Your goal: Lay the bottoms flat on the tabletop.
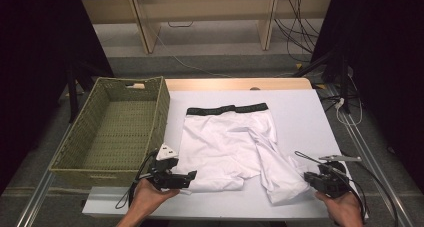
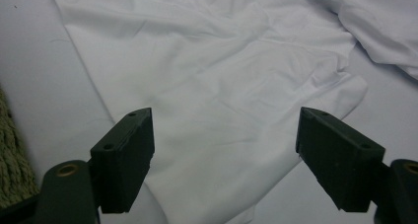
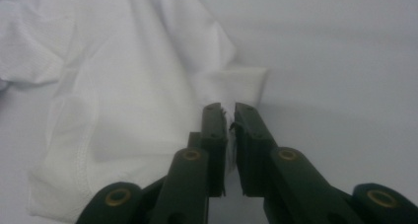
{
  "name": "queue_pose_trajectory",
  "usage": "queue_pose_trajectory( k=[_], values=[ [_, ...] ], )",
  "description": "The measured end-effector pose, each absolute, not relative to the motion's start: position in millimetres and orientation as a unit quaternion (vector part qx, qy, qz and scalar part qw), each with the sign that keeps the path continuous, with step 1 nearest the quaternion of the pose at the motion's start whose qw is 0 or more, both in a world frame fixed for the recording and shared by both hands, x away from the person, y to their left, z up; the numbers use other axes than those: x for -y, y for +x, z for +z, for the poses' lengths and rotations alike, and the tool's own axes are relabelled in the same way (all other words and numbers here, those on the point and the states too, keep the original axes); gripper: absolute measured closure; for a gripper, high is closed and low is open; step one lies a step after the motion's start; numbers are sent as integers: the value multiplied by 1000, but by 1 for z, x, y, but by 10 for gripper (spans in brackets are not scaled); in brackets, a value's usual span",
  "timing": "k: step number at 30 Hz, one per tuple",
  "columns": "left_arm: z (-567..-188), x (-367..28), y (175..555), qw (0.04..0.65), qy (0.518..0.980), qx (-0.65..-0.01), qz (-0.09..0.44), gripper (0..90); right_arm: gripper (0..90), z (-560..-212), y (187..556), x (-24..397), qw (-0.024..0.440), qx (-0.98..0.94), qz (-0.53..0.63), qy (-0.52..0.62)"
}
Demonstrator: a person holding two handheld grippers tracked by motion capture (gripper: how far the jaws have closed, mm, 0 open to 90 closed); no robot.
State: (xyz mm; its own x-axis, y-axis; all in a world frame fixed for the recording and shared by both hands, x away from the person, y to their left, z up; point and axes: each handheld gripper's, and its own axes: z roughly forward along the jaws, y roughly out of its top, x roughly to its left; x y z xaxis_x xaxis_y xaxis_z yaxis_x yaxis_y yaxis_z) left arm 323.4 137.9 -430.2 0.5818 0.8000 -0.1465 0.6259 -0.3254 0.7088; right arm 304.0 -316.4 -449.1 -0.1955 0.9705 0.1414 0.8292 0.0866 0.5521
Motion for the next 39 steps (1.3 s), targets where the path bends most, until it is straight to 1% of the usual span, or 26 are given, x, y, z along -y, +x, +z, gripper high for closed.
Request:
queue_pose_trajectory(
  k=[1,2,4,7,9,11,13,16,20,21,22,23,25,26,30,35,39],
  values=[
    [-430,-138,323,376,806,-442,116,224,734,-448,303,320,134,-720,265,627],
    [-431,-137,323,376,806,-442,116,224,676,-447,303,322,146,-716,268,628],
    [-431,-137,324,373,808,-441,115,225,608,-441,304,325,163,-710,283,624],
    [-432,-137,324,372,808,-441,116,224,544,-438,312,324,173,-711,290,617],
    [-433,-137,325,372,808,-442,118,224,499,-440,326,325,173,-713,279,620],
    [-433,-137,325,371,809,-441,118,224,498,-442,336,325,174,-714,275,620],
    [-433,-137,325,370,809,-441,118,224,485,-444,347,324,162,-724,260,619],
    [-433,-137,325,370,809,-441,119,224,522,-454,362,320,148,-743,226,613],
    [-434,-137,326,368,810,-441,120,224,563,-462,368,316,135,-766,217,590],
    [-434,-137,326,368,810,-441,119,224,599,-463,368,315,133,-773,215,581],
    [-434,-137,325,368,811,-439,120,224,653,-464,367,313,141,-777,208,577],
    [-434,-137,325,368,811,-439,120,224,732,-464,365,313,144,-780,204,573],
    [-433,-137,325,368,811,-438,120,224,844,-462,363,312,137,-786,202,568],
    [-433,-137,325,368,811,-439,121,224,885,-461,360,312,134,-789,197,567],
    [-432,-138,325,368,811,-438,122,225,894,-454,347,318,133,-783,199,574],
    [-432,-138,325,368,811,-437,124,225,894,-444,326,340,152,-748,210,611],
    [-432,-138,326,368,811,-437,125,225,896,-449,318,358,152,-730,201,635]
  ],
)
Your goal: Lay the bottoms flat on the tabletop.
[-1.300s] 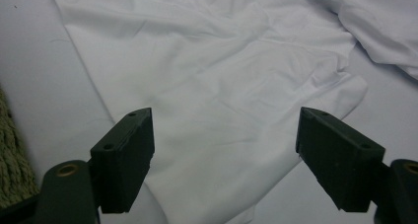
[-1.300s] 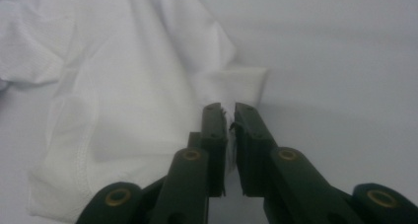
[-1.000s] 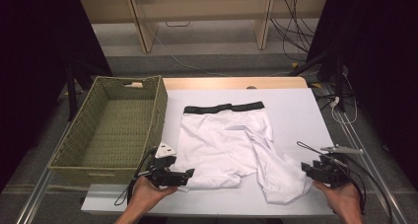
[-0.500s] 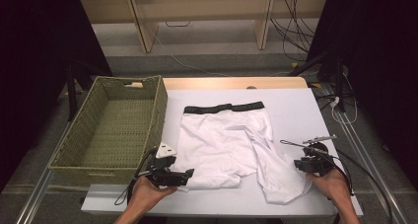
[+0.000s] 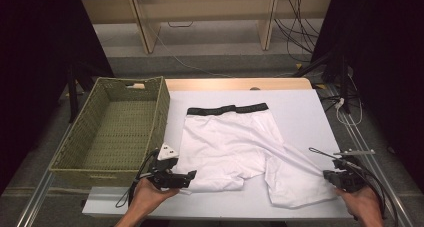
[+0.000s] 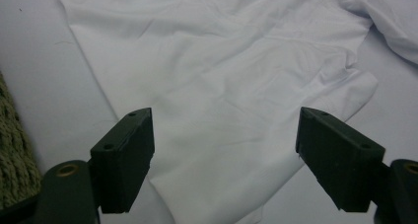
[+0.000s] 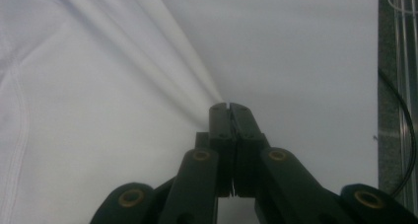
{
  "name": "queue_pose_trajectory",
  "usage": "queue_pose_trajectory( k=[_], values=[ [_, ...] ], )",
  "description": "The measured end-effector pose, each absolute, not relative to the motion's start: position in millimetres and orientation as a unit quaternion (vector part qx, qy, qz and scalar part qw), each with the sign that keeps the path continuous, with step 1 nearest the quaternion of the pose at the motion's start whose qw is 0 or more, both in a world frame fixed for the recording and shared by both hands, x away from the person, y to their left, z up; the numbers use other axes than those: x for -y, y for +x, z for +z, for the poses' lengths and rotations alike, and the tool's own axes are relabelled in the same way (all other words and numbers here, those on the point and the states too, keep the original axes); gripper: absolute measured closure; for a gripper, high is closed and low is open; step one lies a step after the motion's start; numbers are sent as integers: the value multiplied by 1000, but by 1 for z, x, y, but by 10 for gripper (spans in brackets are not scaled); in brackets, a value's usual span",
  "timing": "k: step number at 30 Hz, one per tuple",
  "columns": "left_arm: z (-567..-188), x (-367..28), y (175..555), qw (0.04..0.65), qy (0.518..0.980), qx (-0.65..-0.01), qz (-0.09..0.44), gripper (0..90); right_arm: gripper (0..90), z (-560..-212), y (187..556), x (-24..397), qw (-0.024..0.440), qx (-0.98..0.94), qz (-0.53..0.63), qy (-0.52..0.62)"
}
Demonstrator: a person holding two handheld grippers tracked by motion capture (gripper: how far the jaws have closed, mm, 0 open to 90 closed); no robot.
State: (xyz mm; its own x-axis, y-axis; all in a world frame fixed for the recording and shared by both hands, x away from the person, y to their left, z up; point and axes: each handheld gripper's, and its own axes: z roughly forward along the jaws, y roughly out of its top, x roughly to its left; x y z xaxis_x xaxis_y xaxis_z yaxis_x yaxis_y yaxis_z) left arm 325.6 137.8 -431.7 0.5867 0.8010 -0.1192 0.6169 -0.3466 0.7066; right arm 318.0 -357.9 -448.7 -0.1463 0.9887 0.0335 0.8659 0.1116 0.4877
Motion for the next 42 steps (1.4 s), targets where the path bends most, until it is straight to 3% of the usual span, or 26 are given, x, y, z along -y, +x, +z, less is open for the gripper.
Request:
queue_pose_trajectory(
  k=[2,7,15,17,22,29,30,32,35,42],
  values=[
    [-432,-138,326,367,812,-437,125,225,890,-452,317,360,150,-730,192,638],
    [-433,-136,326,365,813,-436,124,224,710,-448,323,356,163,-729,222,626],
    [-435,-134,327,362,816,-434,122,227,667,-446,368,331,166,-743,256,595],
    [-435,-134,326,361,817,-433,122,227,692,-450,381,322,156,-753,246,590],
    [-434,-136,326,364,815,-434,122,230,896,-461,383,312,134,-771,196,590],
    [-434,-136,326,363,818,-431,121,231,897,-452,354,318,104,-771,196,597],
    [-434,-136,326,363,818,-431,122,232,875,-451,354,320,111,-768,199,599],
    [-434,-135,326,361,818,-430,122,231,675,-448,354,318,138,-757,203,605],
    [-434,-135,327,362,817,-432,121,232,537,-434,349,304,158,-759,238,585],
    [-433,-137,327,364,816,-433,123,231,483,-441,333,241,99,-804,269,521]
  ],
)
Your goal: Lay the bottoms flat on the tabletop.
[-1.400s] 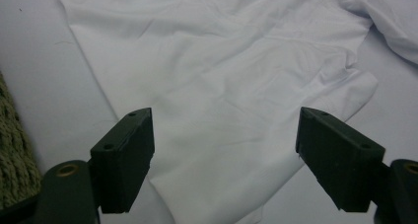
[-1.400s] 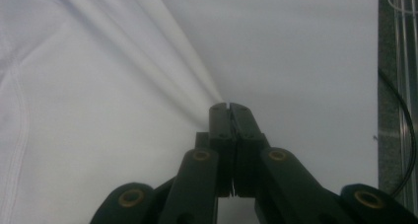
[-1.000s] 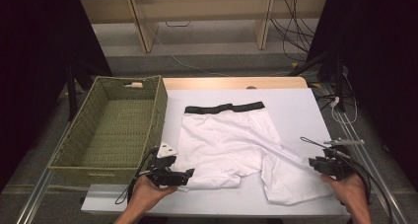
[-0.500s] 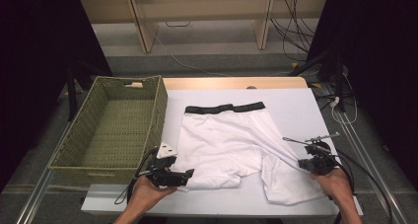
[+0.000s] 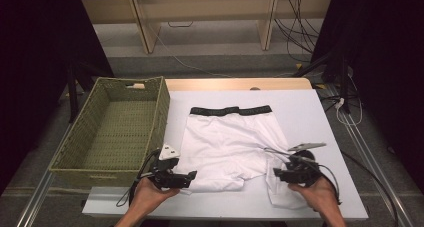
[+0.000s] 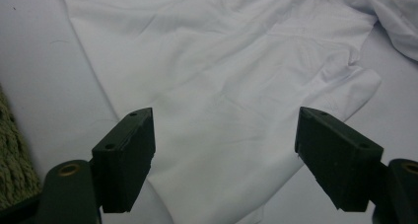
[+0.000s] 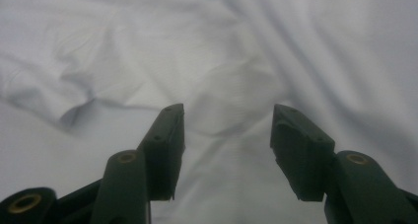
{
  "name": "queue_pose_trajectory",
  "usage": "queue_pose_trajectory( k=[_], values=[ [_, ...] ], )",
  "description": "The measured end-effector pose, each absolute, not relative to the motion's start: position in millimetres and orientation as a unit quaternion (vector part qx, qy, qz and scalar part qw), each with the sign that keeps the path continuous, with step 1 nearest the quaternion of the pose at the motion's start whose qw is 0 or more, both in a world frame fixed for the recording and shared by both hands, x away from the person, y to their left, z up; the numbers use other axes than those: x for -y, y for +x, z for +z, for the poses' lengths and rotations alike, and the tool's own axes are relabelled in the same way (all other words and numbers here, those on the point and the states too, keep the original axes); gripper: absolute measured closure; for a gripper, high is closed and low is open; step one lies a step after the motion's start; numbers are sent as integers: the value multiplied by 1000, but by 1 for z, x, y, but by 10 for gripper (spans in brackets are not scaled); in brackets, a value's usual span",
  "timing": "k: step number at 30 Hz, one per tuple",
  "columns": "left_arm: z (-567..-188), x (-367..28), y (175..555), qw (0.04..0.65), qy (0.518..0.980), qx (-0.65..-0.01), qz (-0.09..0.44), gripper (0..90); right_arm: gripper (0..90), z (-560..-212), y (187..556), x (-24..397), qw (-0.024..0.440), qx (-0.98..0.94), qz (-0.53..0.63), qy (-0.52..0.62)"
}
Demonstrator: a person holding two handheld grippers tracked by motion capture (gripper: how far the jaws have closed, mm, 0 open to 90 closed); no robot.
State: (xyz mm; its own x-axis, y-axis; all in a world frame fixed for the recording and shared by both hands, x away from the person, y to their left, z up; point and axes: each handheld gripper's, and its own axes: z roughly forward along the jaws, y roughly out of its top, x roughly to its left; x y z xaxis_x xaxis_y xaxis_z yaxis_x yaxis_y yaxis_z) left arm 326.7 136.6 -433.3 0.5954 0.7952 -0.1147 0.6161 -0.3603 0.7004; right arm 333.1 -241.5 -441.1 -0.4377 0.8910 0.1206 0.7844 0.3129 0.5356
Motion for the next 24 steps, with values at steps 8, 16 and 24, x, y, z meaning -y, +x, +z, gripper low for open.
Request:
queue_pose_trajectory(
  k=[8,16,24],
  values=[
    [-433,-137,327,364,816,-432,123,231,886,-461,324,209,73,-848,195,488],
    [-434,-137,327,362,816,-433,123,231,900,-449,303,184,44,-867,228,440],
    [-435,-136,327,361,818,-431,122,231,550,-445,307,184,85,-851,252,453]
  ],
)
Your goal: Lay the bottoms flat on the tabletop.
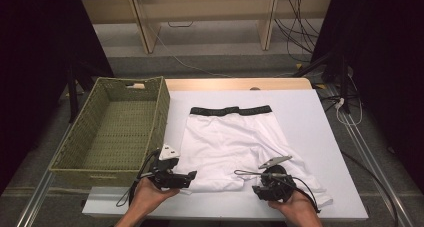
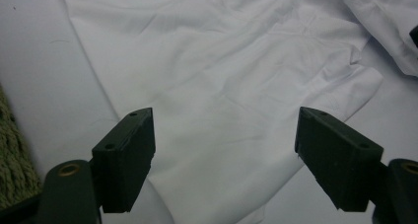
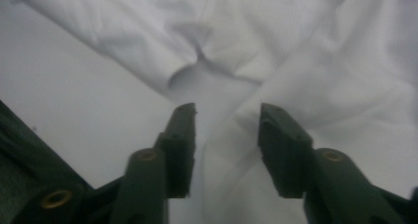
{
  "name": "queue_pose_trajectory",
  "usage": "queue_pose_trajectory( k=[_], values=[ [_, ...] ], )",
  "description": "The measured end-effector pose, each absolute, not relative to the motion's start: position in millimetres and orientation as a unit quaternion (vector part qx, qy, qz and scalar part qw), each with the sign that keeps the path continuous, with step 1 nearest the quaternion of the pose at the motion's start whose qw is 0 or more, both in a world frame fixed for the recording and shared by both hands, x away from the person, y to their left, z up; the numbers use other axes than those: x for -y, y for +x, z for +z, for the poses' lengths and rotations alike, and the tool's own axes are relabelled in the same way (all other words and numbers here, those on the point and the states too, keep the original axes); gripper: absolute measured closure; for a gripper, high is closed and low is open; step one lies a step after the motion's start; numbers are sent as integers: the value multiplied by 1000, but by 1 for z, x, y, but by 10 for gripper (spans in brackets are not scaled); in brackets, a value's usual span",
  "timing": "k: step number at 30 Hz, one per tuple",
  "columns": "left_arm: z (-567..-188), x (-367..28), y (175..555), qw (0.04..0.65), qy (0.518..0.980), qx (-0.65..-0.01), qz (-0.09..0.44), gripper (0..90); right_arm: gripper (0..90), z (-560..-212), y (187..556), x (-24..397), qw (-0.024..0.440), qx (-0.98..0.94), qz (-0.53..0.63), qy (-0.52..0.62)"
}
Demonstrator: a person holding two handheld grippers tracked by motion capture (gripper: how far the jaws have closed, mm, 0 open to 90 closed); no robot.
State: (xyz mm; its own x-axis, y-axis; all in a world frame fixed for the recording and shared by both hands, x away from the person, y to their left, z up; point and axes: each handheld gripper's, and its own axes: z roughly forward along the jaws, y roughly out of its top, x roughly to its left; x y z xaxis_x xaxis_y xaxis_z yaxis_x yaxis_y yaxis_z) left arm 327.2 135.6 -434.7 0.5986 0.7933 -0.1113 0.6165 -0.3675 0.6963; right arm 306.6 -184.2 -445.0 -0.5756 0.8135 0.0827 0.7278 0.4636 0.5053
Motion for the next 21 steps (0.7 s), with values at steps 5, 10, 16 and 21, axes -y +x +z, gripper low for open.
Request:
queue_pose_trajectory(
  k=[5,10,16,21],
  values=[
    [-436,-135,327,359,819,-430,121,231,473,-436,310,167,87,-849,307,421],
    [-435,-136,328,361,817,-434,120,231,467,-446,317,140,67,-871,301,383],
    [-434,-138,328,366,814,-436,119,228,685,-465,324,118,76,-898,248,354],
    [-431,-140,328,371,811,-437,119,226,895,-460,331,118,69,-899,249,353]
  ],
)
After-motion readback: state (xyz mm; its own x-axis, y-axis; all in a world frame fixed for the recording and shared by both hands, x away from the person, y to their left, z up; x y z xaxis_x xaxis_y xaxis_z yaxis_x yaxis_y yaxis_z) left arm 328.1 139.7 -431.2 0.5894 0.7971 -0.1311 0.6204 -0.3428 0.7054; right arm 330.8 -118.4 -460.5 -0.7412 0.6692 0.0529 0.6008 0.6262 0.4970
